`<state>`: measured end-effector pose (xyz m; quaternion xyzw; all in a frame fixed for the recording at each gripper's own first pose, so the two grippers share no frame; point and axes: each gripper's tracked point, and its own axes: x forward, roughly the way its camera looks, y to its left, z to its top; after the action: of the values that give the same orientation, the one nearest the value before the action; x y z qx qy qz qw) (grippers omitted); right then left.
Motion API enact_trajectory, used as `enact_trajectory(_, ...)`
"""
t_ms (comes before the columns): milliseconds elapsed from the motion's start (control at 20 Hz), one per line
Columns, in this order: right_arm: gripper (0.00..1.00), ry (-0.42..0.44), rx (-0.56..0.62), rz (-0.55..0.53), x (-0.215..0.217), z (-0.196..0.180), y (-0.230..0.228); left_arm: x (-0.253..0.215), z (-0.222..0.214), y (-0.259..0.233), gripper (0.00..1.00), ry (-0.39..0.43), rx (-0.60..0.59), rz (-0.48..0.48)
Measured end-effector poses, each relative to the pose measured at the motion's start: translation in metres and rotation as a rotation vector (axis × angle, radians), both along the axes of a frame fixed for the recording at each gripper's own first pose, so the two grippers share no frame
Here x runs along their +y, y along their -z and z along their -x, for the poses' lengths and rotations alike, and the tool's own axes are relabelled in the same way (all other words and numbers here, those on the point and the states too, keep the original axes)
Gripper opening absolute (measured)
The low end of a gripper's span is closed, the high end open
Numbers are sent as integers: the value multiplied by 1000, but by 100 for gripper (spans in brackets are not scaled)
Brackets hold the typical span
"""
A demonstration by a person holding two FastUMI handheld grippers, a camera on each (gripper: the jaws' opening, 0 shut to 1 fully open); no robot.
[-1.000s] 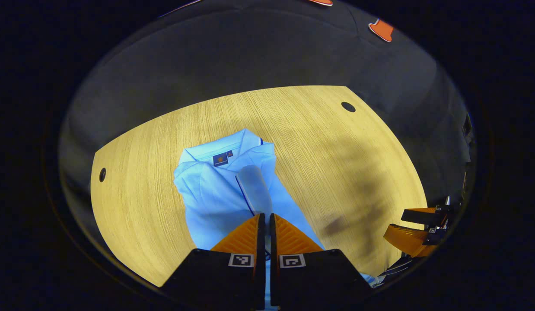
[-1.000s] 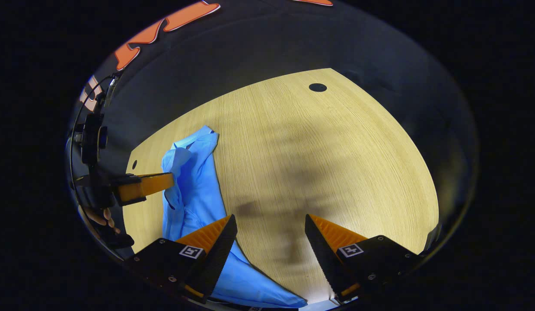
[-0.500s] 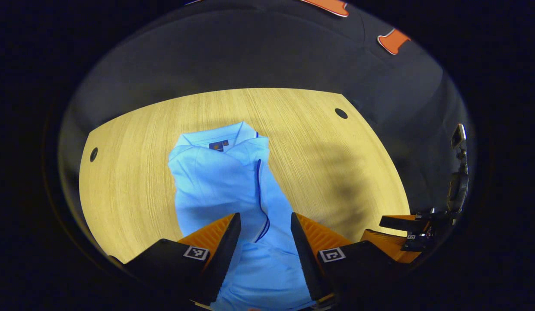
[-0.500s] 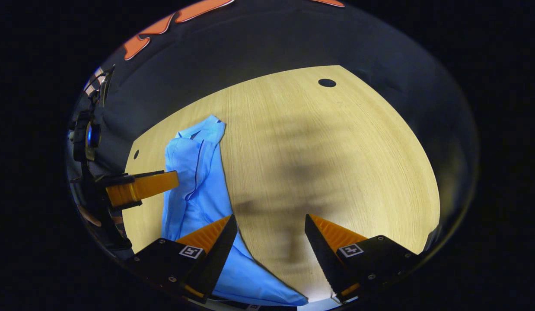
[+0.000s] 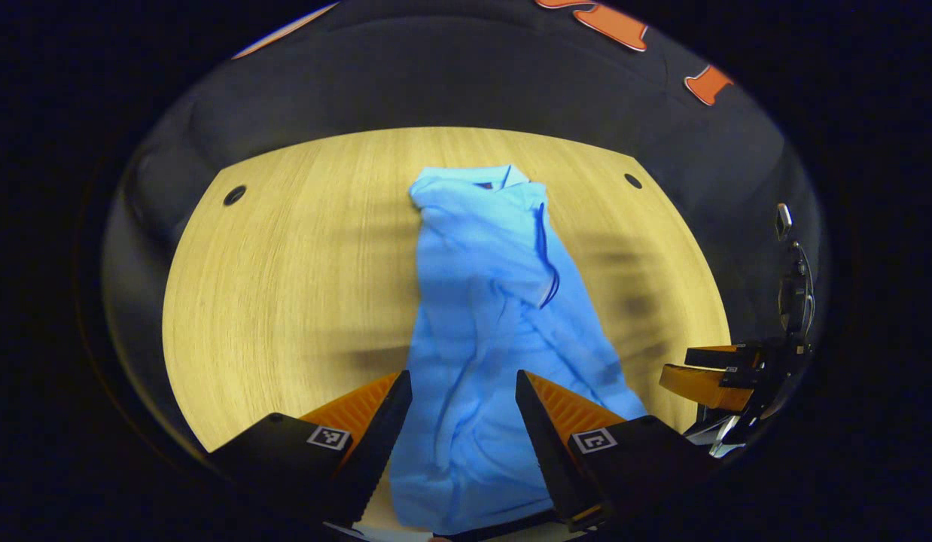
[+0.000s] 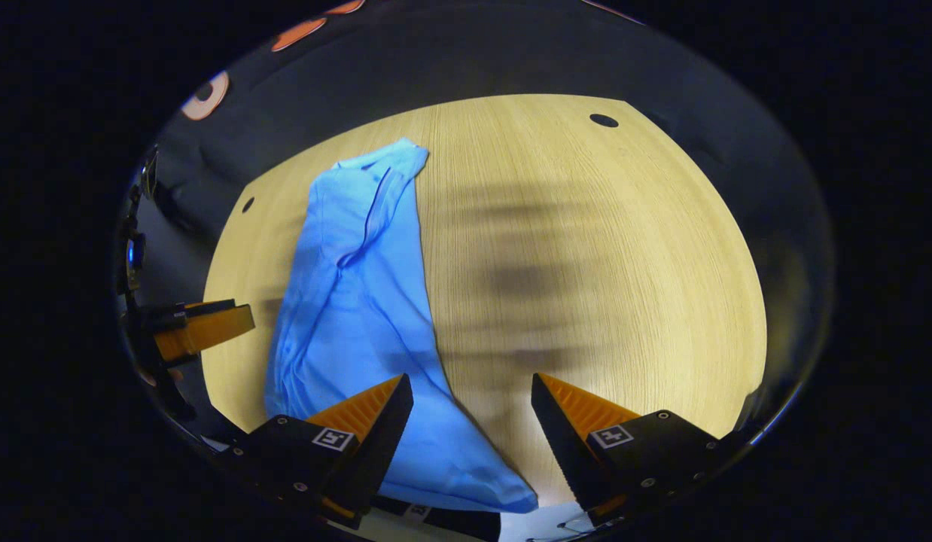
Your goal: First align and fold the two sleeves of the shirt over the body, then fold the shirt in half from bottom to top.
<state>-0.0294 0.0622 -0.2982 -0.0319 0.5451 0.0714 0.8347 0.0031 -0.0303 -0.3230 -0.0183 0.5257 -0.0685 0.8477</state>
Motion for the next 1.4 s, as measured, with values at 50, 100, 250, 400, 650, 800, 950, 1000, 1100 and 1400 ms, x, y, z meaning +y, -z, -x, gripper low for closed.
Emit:
enact_trajectory(50, 98, -14, 13, 11, -1, 10, 5, 10, 15, 4, 91, -7, 16, -8)
enact_trajectory(100, 98, -20, 39, 15, 1, 22, 10, 17, 29, 9, 92, -15, 32, -13)
enact_trajectory(250, 98, -31, 112, 43, -2, 55, 30, 23, 68, 22, 92, -49, 88, 22)
enact_trajectory(400, 98, -50, 174, 71, -6, 84, 44, 27, 113, 39, 96, -81, 155, 33)
enact_trajectory(650, 98, -66, 223, 88, -3, 116, 51, 29, 150, 57, 91, -115, 241, 46)
enact_trajectory(800, 98, -58, 274, 86, -2, 139, 62, 26, 166, 63, 91, -116, 277, 50)
enact_trajectory(950, 98, -43, 284, 104, -5, 144, 69, 28, 174, 72, 91, -119, 300, 34)
enact_trajectory(1000, 98, -42, 278, 115, -6, 143, 70, 28, 176, 74, 92, -121, 309, 28)
enact_trajectory(1100, 98, -47, 267, 136, -8, 140, 72, 30, 181, 79, 92, -127, 331, 16)
enact_trajectory(1400, 98, -55, 248, 177, -7, 140, 76, 33, 183, 84, 94, -139, 328, -57)
